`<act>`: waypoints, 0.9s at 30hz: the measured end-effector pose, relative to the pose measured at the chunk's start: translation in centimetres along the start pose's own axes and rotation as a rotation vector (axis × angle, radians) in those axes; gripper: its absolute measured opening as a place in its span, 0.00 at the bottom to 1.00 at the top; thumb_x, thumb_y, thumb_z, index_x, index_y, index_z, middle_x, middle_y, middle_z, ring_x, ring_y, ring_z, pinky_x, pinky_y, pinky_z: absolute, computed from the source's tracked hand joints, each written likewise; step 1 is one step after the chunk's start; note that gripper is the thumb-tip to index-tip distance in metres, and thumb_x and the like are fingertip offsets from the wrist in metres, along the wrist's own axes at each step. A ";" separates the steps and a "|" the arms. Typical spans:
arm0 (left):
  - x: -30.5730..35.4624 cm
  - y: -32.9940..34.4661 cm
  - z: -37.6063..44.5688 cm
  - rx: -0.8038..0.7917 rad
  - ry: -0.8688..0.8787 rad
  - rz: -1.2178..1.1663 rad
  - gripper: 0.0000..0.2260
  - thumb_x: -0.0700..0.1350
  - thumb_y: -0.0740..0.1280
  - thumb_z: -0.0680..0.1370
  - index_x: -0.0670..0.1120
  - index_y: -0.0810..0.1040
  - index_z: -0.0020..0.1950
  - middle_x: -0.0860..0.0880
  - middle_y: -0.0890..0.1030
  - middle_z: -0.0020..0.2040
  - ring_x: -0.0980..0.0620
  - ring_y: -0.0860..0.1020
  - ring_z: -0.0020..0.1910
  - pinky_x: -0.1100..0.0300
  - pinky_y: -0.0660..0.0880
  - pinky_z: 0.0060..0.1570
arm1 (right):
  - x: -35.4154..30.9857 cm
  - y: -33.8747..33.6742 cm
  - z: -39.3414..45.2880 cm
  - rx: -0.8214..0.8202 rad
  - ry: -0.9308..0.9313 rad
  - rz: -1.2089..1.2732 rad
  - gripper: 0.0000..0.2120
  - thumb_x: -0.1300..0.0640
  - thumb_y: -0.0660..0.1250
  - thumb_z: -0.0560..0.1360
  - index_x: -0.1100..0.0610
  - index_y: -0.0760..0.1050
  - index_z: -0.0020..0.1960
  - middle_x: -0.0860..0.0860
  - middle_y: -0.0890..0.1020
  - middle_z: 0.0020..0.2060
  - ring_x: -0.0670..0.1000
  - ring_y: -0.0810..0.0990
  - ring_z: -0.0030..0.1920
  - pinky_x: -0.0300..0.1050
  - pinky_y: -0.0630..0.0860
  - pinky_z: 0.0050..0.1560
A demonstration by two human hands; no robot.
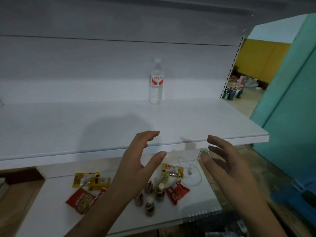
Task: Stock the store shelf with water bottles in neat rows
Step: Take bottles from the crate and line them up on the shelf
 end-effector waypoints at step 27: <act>2.2 15.1 -5.3 -0.378 0.027 -0.214 0.16 0.55 0.64 0.76 0.64 0.68 0.62 0.68 0.71 0.59 0.72 0.69 0.59 0.76 0.67 0.55 | 7.2 -9.8 -11.8 0.285 0.250 -0.298 0.24 0.45 0.67 0.75 0.38 0.65 0.69 0.39 0.71 0.65 0.38 0.72 0.61 0.41 0.73 0.57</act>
Point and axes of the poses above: each hand's wrist, its own z-axis towards the middle knuckle, its own y-axis out of the palm, x = y × z, the point moved 3 cm from there along z, towards the middle knuckle
